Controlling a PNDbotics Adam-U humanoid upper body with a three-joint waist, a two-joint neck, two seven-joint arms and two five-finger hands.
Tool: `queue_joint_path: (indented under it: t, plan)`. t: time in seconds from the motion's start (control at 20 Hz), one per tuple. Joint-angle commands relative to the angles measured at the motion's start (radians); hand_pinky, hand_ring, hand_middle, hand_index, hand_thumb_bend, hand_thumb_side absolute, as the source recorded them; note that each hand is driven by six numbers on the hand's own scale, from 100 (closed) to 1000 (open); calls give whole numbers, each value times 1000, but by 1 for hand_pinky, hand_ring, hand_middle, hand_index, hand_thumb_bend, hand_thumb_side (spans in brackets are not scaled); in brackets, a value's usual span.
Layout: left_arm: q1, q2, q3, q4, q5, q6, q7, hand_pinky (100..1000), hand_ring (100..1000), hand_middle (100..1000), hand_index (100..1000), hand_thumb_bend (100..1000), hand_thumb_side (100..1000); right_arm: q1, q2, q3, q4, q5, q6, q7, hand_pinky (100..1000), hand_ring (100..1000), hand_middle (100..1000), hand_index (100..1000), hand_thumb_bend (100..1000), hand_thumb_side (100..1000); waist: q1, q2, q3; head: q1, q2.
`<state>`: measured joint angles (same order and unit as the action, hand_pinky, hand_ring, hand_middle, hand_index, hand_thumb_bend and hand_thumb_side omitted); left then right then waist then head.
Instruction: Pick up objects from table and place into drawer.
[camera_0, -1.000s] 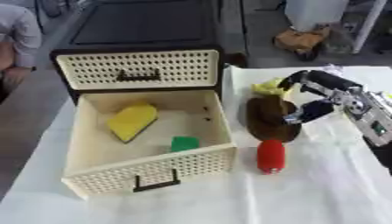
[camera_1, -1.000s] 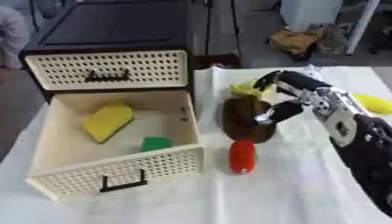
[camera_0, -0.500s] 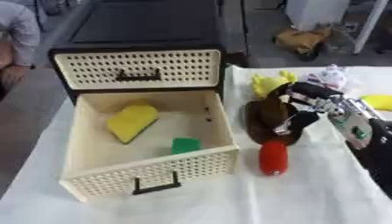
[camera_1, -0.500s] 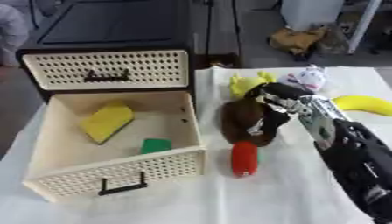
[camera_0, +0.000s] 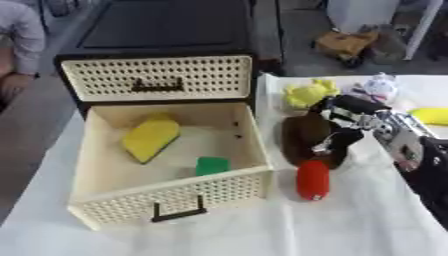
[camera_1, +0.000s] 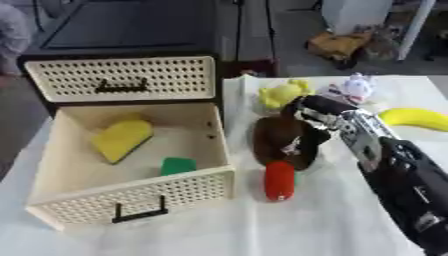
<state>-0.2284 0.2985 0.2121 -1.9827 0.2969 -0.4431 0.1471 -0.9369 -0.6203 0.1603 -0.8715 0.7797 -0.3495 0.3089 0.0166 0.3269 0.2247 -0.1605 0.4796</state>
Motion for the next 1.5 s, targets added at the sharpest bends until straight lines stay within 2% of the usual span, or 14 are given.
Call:
queue_joint_path:
  t: [0.05, 0.15, 0.35, 0.55, 1.0, 1.5]
  plan:
    - [-9, 12, 1, -17, -7, 4, -2, 302, 504, 499, 792, 109, 986, -21, -20, -9, -21, -18, 8, -9, 644, 796, 591, 739, 723, 527, 1, -17, -1, -2, -10]
    - [-10, 11, 1, -17, -8, 6, -2, 302, 504, 499, 792, 108, 986, -20, -22, -10, -25, -29, 15, -11, 637, 790, 589, 736, 709, 517, 0, -17, -2, -3, -12]
    - [-12, 10, 1, -17, -8, 9, -1, 303, 504, 499, 792, 108, 986, -17, -24, -9, -32, -43, 28, -19, 606, 764, 577, 719, 605, 446, 0, -17, -3, -5, -14]
    - [-14, 9, 2, -17, -7, 10, 0, 302, 504, 499, 792, 107, 986, -16, -25, -9, -35, -56, 41, -20, 589, 755, 572, 714, 522, 426, 0, -16, -1, -7, -13]
    - [-17, 7, 1, -17, -6, 18, -3, 302, 504, 499, 792, 105, 989, -17, -31, -15, -68, -114, 60, -9, 580, 756, 559, 700, 518, 463, -1, -19, -2, -11, -13]
    - [-11, 17, 2, -17, 3, 18, 2, 308, 507, 503, 794, 105, 989, -29, -58, -16, -171, -229, 116, 32, 570, 754, 545, 682, 494, 529, -1, -36, -10, -7, -7]
